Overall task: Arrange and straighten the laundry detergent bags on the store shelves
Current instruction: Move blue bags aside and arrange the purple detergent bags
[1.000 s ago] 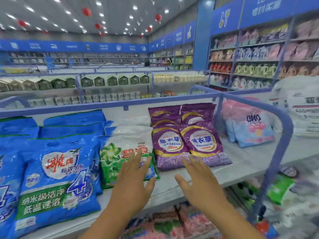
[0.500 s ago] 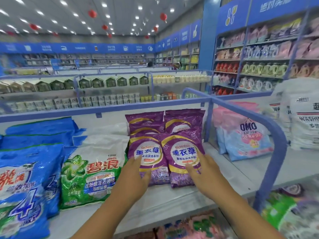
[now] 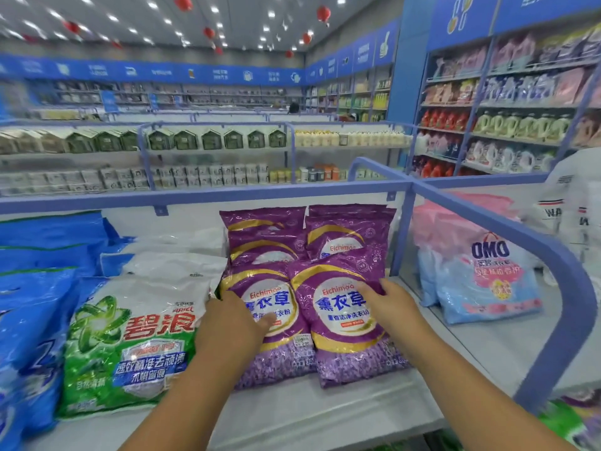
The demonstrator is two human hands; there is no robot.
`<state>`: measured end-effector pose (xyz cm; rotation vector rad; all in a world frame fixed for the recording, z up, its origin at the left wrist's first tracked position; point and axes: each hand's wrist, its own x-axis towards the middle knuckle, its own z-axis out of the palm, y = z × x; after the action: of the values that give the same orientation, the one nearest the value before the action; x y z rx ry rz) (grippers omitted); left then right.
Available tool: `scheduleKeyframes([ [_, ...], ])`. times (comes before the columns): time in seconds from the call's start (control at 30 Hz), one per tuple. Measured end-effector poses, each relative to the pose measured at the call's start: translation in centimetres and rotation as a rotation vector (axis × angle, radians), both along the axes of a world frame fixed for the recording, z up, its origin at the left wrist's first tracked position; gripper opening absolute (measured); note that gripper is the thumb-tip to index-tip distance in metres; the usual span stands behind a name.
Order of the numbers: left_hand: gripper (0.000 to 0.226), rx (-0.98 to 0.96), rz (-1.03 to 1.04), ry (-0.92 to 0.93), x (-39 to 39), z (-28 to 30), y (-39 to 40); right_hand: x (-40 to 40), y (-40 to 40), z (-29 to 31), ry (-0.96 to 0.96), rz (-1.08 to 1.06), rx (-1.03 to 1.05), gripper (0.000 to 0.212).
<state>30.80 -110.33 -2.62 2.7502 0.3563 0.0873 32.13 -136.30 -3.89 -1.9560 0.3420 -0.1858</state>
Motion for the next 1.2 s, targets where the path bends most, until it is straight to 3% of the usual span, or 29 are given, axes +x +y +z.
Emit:
scheduleKeyframes([
  [0.17, 0.093, -0.099, -0.015, -0.049, -0.8, -1.5, -2.6, 2.0, -0.5, -1.8, -0.002, -0.033, 0.114, 0.024],
  [0.27, 0.085, -0.103, -0.001, -0.213, -0.3, -2.0, -3.7, 2.9, -1.3, -1.5, -0.110, -0.139, 0.193, 0.030],
  [0.47, 0.043, 0.004, -0.109, -0.605, 1.6, -2.6, -4.7, 3.8, -2.9, 2.3, -0.267, -0.219, 0.007, 0.027],
  [0.6, 0.028, -0.050, 0.015, -0.750, 3.4, -2.2, -4.0, 4.5, -2.6, 0.9, -0.200, -0.216, 0.001, 0.024],
  [0.7, 0.032, -0.068, 0.134, -0.702, 3.7, -3.6, -4.0, 4.1, -2.5, -0.5, -0.210, -0.174, -0.029, 0.027],
  [0.8, 0.046, -0.162, 0.071, -0.533, 2.6, -4.1, -4.3, 2.4, -2.4, -0.1, -0.318, -0.163, -0.291, 0.055],
  [0.87, 0.057, -0.188, -0.010, -0.469, 1.5, -3.5, -3.8, 0.3, -2.4, 0.3, -0.465, -0.063, -0.468, 0.056],
  [0.97, 0.069, 0.075, -0.384, -0.582, -0.1, -2.5, -2.9, -2.1, -2.1, -0.1, -0.580, 0.314, -0.614, 0.043],
  [1.03, 0.081, 0.295, -0.594, -0.545, 0.0, -2.9, -2.6, -2.1, -2.0, -0.6, -0.407, 0.563, -0.776, 0.062],
  [1.1, 0.089, 0.497, -0.659, -0.451, 1.1, -3.6, -2.3, -0.9, -2.3, -1.1, -0.263, 0.648, -0.995, 0.089],
  [1.2, 0.096, 0.542, -0.658, -0.386, 3.4, -4.0, -1.9, 0.8, -2.0, -1.9, -0.319, 0.584, -1.091, 0.101],
])
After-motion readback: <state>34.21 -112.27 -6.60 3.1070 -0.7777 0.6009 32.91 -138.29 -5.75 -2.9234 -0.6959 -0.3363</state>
